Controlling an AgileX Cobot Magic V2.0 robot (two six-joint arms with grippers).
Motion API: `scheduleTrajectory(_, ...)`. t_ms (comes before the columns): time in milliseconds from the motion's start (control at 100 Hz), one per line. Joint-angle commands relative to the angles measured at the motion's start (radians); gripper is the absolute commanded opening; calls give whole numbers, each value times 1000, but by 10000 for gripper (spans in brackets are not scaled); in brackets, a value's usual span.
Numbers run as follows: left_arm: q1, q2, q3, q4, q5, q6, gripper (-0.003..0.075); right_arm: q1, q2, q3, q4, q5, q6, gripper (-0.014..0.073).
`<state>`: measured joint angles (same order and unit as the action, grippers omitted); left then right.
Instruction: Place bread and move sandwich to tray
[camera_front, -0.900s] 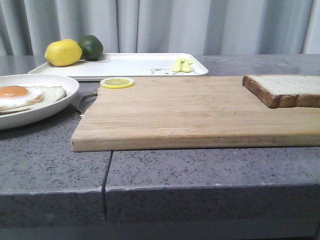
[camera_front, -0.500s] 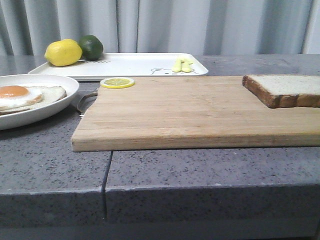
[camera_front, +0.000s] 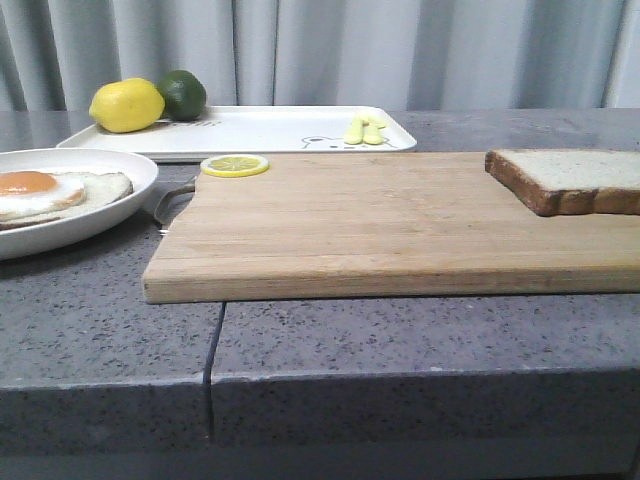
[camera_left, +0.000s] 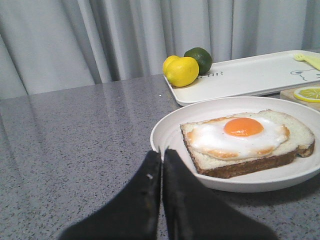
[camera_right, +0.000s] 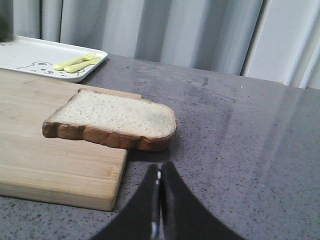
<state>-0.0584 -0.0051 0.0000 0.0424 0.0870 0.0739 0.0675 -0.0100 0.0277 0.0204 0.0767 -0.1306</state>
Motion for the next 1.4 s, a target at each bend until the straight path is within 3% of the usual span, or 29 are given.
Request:
scheduleTrajectory(0,-7,-31,15,-9,-77,-9,-20,-4,-16,2,-9,-77,-4,-67)
scheduleTrajectory(290,-7,-31,3,-157,-125,-13,-20,-4,-16,0,-7,-151,-3,-67)
scheduleTrajectory(430,-7,-27,-57,-249,-73,-16,-20,-4,-15,-38,75,-144,-3,-67)
scheduleTrajectory(730,-7,139,-331,-284,180,-88,-20,-5,35,-286,137,112,-3,-67)
scheduleTrajectory(1070,-7,496,-689,-290,451,-90,-20,-5,326,-576,137,368,-3,-67)
scheduleTrajectory(1390,-7,636,-786,-290,482,-86,-19,-5,600,-753,141,491,-3,-67)
